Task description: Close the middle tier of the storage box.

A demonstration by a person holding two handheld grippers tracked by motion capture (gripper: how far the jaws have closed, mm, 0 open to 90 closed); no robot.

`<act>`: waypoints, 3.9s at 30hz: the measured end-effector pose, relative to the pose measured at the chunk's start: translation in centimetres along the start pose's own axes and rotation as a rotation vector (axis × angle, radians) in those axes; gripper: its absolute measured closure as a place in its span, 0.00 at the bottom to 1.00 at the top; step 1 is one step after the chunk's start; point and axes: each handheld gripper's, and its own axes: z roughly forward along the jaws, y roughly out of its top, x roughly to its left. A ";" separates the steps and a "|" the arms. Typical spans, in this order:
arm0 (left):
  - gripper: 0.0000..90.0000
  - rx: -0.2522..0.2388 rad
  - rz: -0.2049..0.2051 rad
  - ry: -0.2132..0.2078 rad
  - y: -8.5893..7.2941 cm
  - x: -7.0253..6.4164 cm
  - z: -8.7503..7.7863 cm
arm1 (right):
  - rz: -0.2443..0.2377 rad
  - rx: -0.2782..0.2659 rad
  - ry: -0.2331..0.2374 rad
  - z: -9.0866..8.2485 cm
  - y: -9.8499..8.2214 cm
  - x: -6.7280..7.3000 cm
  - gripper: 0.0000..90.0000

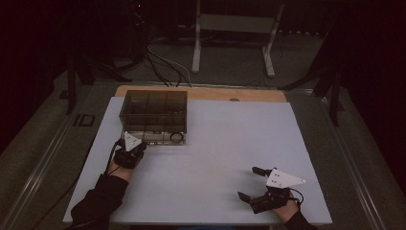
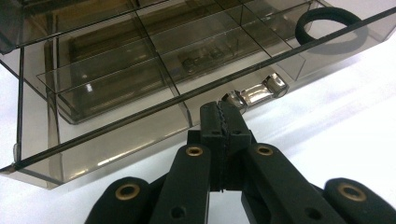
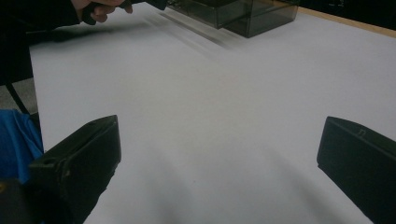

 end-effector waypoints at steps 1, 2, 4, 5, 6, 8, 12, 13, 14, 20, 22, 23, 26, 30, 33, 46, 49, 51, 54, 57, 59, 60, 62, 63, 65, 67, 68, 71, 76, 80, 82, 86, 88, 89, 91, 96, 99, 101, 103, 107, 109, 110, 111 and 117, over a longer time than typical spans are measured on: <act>1.00 0.001 0.001 0.000 0.0 0.0 0.0 | 0.001 0.000 0.000 0.0 0.0 0.0 0.00; 1.00 0.000 -0.001 0.000 0.0 0.0 0.0 | 0.001 0.000 0.000 0.0 0.0 0.0 0.00; 1.00 0.002 0.001 0.000 0.0 0.0 0.1 | 0.000 0.000 0.000 0.0 0.0 0.0 0.00; 1.00 0.001 0.001 0.000 0.0 0.0 0.1 | 0.000 -0.001 0.001 0.0 0.0 0.0 0.00; 1.00 0.003 0.002 0.000 0.0 0.0 0.1 | 0.000 0.000 0.000 0.0 0.0 0.0 0.00; 1.00 0.004 0.004 0.002 0.0 0.0 0.1 | 0.000 0.000 0.001 0.0 0.0 0.0 0.00; 1.00 0.004 0.005 0.003 0.1 -0.1 0.2 | 0.000 0.000 0.000 0.0 0.0 0.0 0.00; 1.00 0.003 0.005 0.003 0.1 -0.1 0.2 | 0.000 0.000 0.000 0.0 0.0 0.0 0.00; 1.00 0.003 0.005 0.003 0.2 -0.1 0.3 | 0.001 0.000 0.001 0.0 0.0 0.0 0.00; 1.00 0.003 0.005 0.005 0.3 0.0 0.4 | 0.002 0.000 0.000 0.0 0.0 0.0 0.00; 1.00 0.000 0.006 0.005 0.3 0.1 0.5 | 0.000 0.000 0.000 0.0 0.0 0.0 0.00; 1.00 -0.002 0.006 0.006 0.3 0.2 0.5 | 0.000 0.000 0.001 0.0 0.0 0.0 0.00; 1.00 -0.007 0.001 0.008 0.4 0.3 0.6 | 0.002 0.001 0.001 0.0 0.0 0.0 0.00; 1.00 -0.004 0.005 0.011 0.5 0.4 0.6 | 0.002 0.002 0.001 0.0 0.0 0.0 0.00; 1.00 -0.002 0.008 0.013 0.5 0.4 0.6 | 0.003 0.002 0.001 0.0 0.0 0.0 0.00; 1.00 0.009 0.013 0.019 0.7 0.6 1.1 | 0.004 0.001 0.001 0.0 0.0 -0.1 0.00; 1.00 0.010 0.013 0.021 0.8 0.7 1.2 | 0.004 0.001 0.001 0.0 0.0 -0.1 0.00; 1.00 0.010 0.010 0.019 0.8 0.7 1.3 | 0.004 0.001 0.001 0.0 0.0 -0.1 0.00; 1.00 0.014 0.013 0.019 0.9 0.7 1.3 | 0.003 0.001 0.002 0.0 0.0 -0.1 0.00; 1.00 0.017 0.017 0.017 0.9 0.7 1.5 | 0.003 0.002 0.002 0.0 0.0 -0.1 0.00; 1.00 0.019 0.019 0.018 0.9 0.7 1.5 | 0.004 0.001 0.002 0.0 0.0 0.0 0.00; 1.00 0.018 0.018 0.019 0.9 0.7 1.6 | 0.004 0.002 0.002 0.0 0.0 0.0 0.00; 1.00 0.020 0.022 0.021 1.0 0.7 1.6 | 0.004 0.001 0.002 0.0 0.0 0.0 0.00; 1.00 0.020 0.022 0.022 1.0 0.7 1.6 | 0.004 0.002 0.002 0.0 0.0 0.0 0.00; 1.00 0.019 0.020 0.023 1.1 0.8 1.7 | 0.003 0.002 0.002 0.0 0.0 0.0 0.00; 1.00 0.021 0.022 0.023 1.1 0.8 1.7 | 0.004 0.002 0.003 0.0 0.0 0.0 0.00; 1.00 0.021 0.019 0.024 1.1 0.8 1.8 | 0.004 0.002 0.003 0.0 0.0 0.0 0.00; 1.00 0.022 0.019 0.023 1.2 0.9 1.8 | 0.004 0.002 0.003 0.0 0.0 0.0 0.00; 1.00 0.019 0.019 0.024 1.3 1.0 1.9 | 0.003 0.002 0.003 0.0 0.0 0.0 0.00; 1.00 0.024 0.022 0.023 1.3 1.0 2.0 | 0.003 0.003 0.003 0.0 0.0 0.0 0.00; 1.00 0.024 0.024 0.024 1.3 1.0 2.1 | 0.002 0.003 0.003 0.0 0.0 0.0 0.00; 1.00 0.027 0.026 0.023 1.3 0.9 2.1 | 0.003 0.002 0.003 0.0 0.0 0.0 0.00; 1.00 0.026 0.024 0.021 1.4 0.9 2.2 | 0.001 0.005 0.003 0.1 0.0 0.0 0.00; 1.00 0.026 0.024 0.022 1.4 0.9 2.2 | 0.001 0.005 0.004 0.1 0.0 0.0 0.00; 1.00 0.026 0.024 0.024 1.5 1.0 2.2 | 0.001 0.004 0.003 0.0 0.0 0.0 0.00; 1.00 0.023 0.020 0.029 1.6 1.1 2.4 | 0.003 0.003 0.003 0.0 0.0 0.0 0.00; 1.00 0.022 0.019 0.030 1.7 1.2 2.5 | 0.003 0.003 0.003 0.0 0.0 0.0 0.00; 1.00 0.019 0.018 0.031 1.7 1.2 2.5 | 0.002 0.003 0.003 0.0 0.0 0.0 0.00; 1.00 0.019 0.020 0.032 1.8 1.3 2.6 | 0.002 0.003 0.003 0.0 0.0 0.0 0.00; 1.00 0.018 0.019 0.033 1.9 1.4 2.6 | 0.001 0.005 0.003 0.1 0.0 0.0 0.00; 1.00 0.019 0.020 0.036 2.0 1.5 2.7 | 0.002 0.004 0.004 0.1 0.0 0.0 0.00; 1.00 0.019 0.020 0.036 2.0 1.5 2.7 | 0.002 0.004 0.003 0.1 0.0 0.0 0.00; 1.00 0.019 0.020 0.035 2.0 1.5 2.8 | 0.003 0.004 0.003 0.1 0.0 0.0 0.00; 1.00 0.016 0.022 0.041 2.2 1.5 2.9 | 0.004 0.004 0.003 0.1 0.0 0.0 0.00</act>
